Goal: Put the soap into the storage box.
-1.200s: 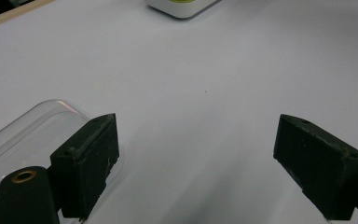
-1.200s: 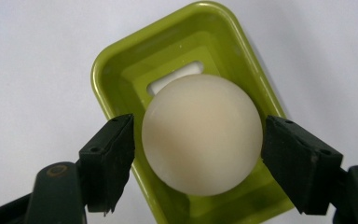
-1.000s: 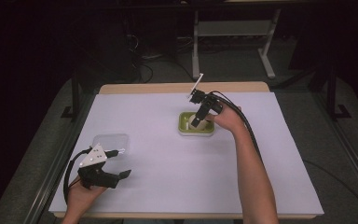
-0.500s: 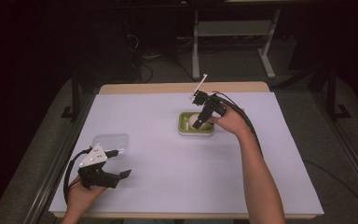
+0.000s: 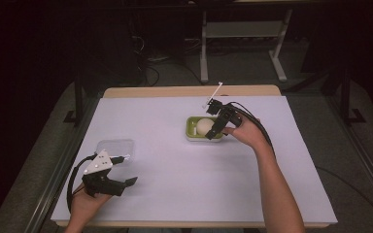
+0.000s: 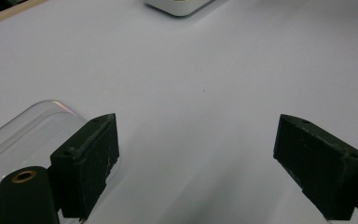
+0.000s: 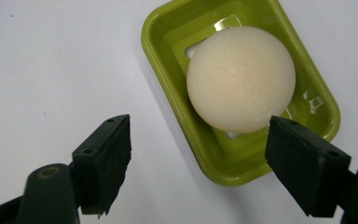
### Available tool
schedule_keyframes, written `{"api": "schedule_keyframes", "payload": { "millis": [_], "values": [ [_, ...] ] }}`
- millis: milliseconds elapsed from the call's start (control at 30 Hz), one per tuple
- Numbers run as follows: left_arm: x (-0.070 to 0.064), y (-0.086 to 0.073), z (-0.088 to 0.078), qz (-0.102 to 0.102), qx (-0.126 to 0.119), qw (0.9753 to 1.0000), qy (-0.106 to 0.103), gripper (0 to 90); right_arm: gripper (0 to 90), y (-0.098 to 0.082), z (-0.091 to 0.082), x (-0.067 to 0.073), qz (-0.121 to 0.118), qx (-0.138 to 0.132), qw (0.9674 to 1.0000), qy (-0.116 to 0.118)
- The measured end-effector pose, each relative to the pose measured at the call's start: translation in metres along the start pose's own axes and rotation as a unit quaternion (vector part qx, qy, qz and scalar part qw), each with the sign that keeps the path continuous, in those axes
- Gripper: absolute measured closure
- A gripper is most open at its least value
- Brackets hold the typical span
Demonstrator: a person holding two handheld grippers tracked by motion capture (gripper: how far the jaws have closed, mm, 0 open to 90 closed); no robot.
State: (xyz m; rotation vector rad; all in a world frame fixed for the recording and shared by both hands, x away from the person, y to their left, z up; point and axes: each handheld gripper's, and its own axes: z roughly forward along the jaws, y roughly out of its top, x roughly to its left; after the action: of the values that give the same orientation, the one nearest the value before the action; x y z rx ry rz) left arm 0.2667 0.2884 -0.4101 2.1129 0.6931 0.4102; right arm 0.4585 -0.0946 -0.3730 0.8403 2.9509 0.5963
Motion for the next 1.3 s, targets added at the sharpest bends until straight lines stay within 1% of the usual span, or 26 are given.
{"api": "schedule_keyframes", "payload": {
  "millis": [33,67,167,233,367,433,600,900,967,1000,1167,1200,1300],
  "values": [
    [0.000,0.000,0.000,0.000,0.000,1.0000,0.000,13.7,20.9,-0.001,0.000,0.000,0.003,0.002,1.0000,0.001],
    [0.000,0.000,0.000,0.001,0.001,1.0000,0.000,13.6,21.2,-0.003,0.000,0.001,0.001,-0.001,1.0000,0.001],
    [0.001,0.000,0.000,0.005,0.005,1.0000,0.001,13.6,21.3,-0.007,-0.002,0.002,0.003,-0.010,0.9999,0.003],
    [0.000,0.000,0.000,0.002,0.004,1.0000,0.000,13.6,21.3,-0.011,-0.004,0.003,0.004,-0.012,0.9999,0.004],
    [0.000,0.000,0.000,0.004,0.005,1.0000,0.000,13.6,20.8,-0.015,-0.006,0.005,0.004,-0.014,0.9999,0.005],
    [0.000,0.000,0.001,0.001,0.002,1.0000,0.000,13.6,21.0,-0.018,-0.008,0.007,0.001,-0.023,0.9997,0.004],
    [-0.001,0.001,0.001,-0.001,0.001,1.0000,-0.001,13.6,20.6,-0.025,-0.010,0.011,0.005,-0.036,0.9993,0.006],
    [-0.001,0.001,0.002,0.003,0.004,1.0000,0.000,13.6,20.2,-0.039,-0.009,0.017,0.005,-0.036,0.9993,0.009],
    [-0.001,0.001,0.002,0.003,0.005,1.0000,-0.002,13.6,20.2,-0.042,-0.010,0.018,0.002,-0.040,0.9992,0.005],
    [-0.001,0.001,0.002,0.003,0.006,1.0000,-0.001,13.6,20.2,-0.043,-0.011,0.019,0.005,-0.040,0.9992,0.007],
    [-0.001,0.001,0.003,0.002,0.009,1.0000,-0.003,13.6,19.0,-0.053,-0.015,0.022,0.011,-0.049,0.9987,0.000],
    [-0.001,0.001,0.003,0.002,0.010,1.0000,-0.002,13.6,18.9,-0.054,-0.016,0.022,0.012,-0.048,0.9988,0.000],
    [-0.001,0.001,0.003,0.002,0.009,1.0000,-0.001,13.6,19.2,-0.060,-0.017,0.023,0.016,-0.056,0.9983,-0.001]
  ]
}}
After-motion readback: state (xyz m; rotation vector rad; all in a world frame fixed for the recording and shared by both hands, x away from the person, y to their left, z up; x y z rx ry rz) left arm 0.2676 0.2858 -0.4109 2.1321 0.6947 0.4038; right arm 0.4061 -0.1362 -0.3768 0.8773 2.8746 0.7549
